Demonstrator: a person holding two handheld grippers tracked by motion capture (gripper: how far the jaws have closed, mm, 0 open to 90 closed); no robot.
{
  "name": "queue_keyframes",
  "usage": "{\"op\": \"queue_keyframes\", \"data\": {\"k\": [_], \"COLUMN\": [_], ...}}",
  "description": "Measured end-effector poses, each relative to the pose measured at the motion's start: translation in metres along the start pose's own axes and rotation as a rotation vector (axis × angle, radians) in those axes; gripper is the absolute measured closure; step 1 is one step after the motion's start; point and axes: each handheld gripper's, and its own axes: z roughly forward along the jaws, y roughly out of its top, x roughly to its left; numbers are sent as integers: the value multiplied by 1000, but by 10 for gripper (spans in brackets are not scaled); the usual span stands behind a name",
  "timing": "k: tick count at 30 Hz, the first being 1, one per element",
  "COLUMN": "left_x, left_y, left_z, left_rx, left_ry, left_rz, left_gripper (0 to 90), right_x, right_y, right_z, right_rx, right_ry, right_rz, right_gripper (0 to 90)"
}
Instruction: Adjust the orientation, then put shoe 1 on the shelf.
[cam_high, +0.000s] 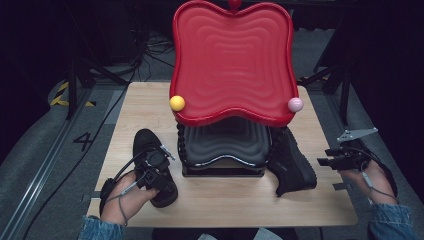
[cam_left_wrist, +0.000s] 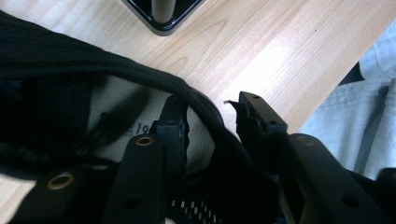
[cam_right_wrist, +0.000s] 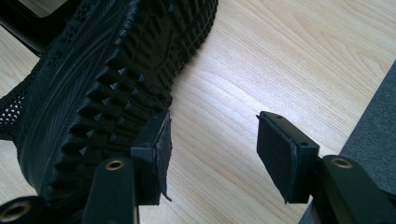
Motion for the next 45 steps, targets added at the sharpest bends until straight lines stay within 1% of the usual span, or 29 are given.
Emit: {"op": "queue_keyframes", "data": {"k": [1,2,3,4,5,6,7,8,11,14,16,19,20,22,25,26,28,33,35,37,38,40,41,43,45], "left_x": [1,1,1,1,2,2,3,3,3,3,3,4,4,4,3,4,4,4,6,10,10,10,10,8,7], "left_y": [0,0,0,0,0,0,0,-1,-1,-2,-3,-5,-6,-7,-7,-7,-8,-6,-5,-3,-2,-1,-1,-1,0], "left_z": [4,7,13,13,17,19,19,18,20,21,22,22,22,22,21,20,19,17,15,10,8,3,3,-3,-6], "left_rx": [7,22,43,43,51,53,49,49,48,50,43,28,26,17,15,15,11,18,22,16,14,-5,-5,-13,-8], "left_ry": [-4,-2,-10,-10,-4,-14,-8,-13,-20,-35,-31,-42,-52,-53,-47,-52,-50,-45,-70,-95,-102,-97,-97,-85,-86], "left_rz": [0,5,5,5,7,2,-2,-7,1,-11,-5,-12,-17,-17,-24,-32,-32,-50,-84,-106,-105,-102,-102,-94,-83], "left_gripper": [660,670,683,695,695,711,727,736,762,775,782,795,800,819,843,848,870,875,876,877,877,876,877,876,876], "right_x": [0,0,0,0,0,1,1,1,1,1,2,3,3,2,2,2,2,1,1,2,1,1,1,1,1], "right_y": [0,0,0,0,0,0,0,0,0,0,0,0,0,-1,-1,-1,-3,-3,-3,-4,-4,-5,-5,-6,-6], "right_z": [0,1,1,2,2,3,3,4,5,6,6,6,7,6,7,7,7,6,6,6,6,5,6,6,6], "right_rx": [1,6,6,8,8,10,14,15,19,17,8,10,10,16,15,14,13,7,11,10,11,12,5,10,13], "right_ry": [-2,-3,-2,0,0,0,1,1,7,4,2,2,1,0,0,2,0,-4,-2,-1,-2,-3,-2,-3,-3], "right_rz": [-3,-5,-6,-9,-9,-8,-10,-13,-15,-18,-21,-25,-26,-22,-21,-24,-24,-18,-20,-24,-34,-21,-21,-31,-27], "right_gripper": [455,454,453,453,453,451,450,450,449,449,450,450,450,448,446,445,443,443,443,443,443,443,443,443,443]}}
